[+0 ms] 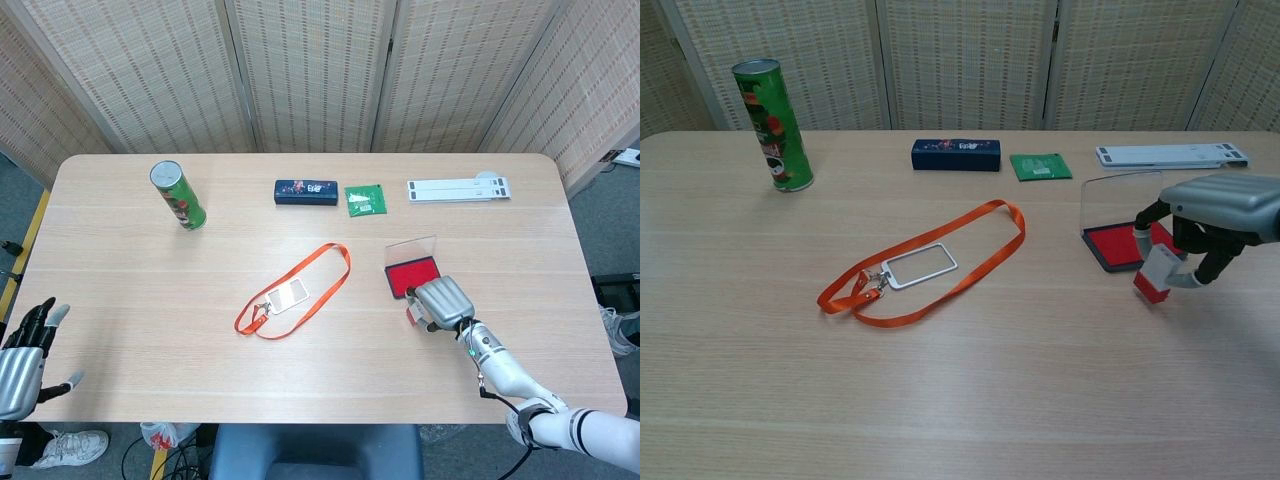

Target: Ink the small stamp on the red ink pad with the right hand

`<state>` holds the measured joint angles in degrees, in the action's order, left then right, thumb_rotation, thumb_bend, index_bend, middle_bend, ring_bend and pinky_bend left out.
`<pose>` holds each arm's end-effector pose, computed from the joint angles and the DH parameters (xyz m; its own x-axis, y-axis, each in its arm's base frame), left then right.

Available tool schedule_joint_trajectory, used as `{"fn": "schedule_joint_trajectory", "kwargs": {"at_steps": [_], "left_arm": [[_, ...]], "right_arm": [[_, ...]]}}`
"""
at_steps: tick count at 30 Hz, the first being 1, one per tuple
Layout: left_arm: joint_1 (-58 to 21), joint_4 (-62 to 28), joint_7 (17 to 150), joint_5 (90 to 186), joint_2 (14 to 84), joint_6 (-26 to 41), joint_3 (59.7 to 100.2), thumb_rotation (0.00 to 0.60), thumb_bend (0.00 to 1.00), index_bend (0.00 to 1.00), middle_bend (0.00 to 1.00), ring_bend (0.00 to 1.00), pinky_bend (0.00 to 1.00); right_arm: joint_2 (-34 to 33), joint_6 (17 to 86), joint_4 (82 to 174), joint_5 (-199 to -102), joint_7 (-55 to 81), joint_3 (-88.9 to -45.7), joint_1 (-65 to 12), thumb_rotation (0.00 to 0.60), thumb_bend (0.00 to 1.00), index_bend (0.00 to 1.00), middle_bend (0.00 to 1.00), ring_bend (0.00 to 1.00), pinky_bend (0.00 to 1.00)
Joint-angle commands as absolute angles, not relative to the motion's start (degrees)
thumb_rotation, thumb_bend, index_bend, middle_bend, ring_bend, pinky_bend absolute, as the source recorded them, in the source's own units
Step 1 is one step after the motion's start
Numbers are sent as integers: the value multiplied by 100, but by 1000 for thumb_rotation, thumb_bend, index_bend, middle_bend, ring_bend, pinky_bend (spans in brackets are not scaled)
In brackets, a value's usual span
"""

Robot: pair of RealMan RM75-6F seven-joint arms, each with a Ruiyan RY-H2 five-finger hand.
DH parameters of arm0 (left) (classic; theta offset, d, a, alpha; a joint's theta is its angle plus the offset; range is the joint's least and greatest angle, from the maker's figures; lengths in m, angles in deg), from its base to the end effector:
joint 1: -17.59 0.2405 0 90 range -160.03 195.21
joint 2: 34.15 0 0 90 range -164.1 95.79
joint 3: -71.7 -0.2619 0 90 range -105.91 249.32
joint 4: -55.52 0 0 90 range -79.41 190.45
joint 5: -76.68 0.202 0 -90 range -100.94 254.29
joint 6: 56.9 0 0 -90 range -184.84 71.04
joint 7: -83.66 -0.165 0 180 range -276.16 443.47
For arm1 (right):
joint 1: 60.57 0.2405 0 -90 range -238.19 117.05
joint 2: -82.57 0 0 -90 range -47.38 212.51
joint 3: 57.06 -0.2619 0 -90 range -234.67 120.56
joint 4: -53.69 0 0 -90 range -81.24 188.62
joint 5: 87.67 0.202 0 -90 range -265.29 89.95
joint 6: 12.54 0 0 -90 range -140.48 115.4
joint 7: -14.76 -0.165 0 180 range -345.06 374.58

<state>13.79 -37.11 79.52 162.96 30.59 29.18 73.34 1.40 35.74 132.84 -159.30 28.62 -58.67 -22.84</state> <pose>-0.3147 0.1916 0.1638 0.4479 0.0145 0.8939 0.8940 0.0013 -0.4480 -0.2396 -0.3437 0.0035 0.6221 -0.3640 0.6932 -0.7773 -0.3932 0.4911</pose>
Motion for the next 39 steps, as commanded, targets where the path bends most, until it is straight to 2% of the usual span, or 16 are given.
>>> {"fn": "schedule_joint_trajectory", "kwargs": {"at_steps": [1,9,11,17,23,28,34,39], "left_arm": [[1384,-3712,7962,16307,3054,2930,7332,600,200,37,0,26,268],[1381,-3708,7983,16298,3048,2923,7336,600,200,37,0,26,268],[1379,-3701,7983,16299,3051,2919,7335,600,200,37,0,26,268],[1368,-3682,7972,16274,3068,2896,7346,600,200,37,0,26,268],[1346,-3620,7809,16183,3142,2861,7386,600,200,37,0,26,268],[1346,-3635,7832,16196,3140,2870,7383,600,200,37,0,26,268],[1358,-3645,7864,16213,3121,2897,7379,600,200,37,0,26,268],[1391,-3659,7842,16321,3125,3043,7378,600,199,37,0,26,268]], "right_arm": [[24,3573,13142,-16036,2795,-5827,-2306,600,325,903,976,796,845],[5,3561,13091,-16160,2667,-5821,-2319,600,307,846,963,792,831],[29,3521,13110,-16147,2679,-5815,-2316,600,304,777,953,786,822],[203,3441,13322,-16015,2844,-5822,-2314,600,264,467,873,711,744],[440,3426,13707,-15891,3054,-5824,-2316,600,235,255,743,593,626],[645,3461,14030,-15903,3131,-5812,-2322,600,179,99,595,473,510],[1137,3886,14711,-16162,3125,-5790,-2497,600,165,19,442,364,425],[1662,4846,15290,-16709,2994,-5642,-3018,600,159,14,287,248,307]]}}
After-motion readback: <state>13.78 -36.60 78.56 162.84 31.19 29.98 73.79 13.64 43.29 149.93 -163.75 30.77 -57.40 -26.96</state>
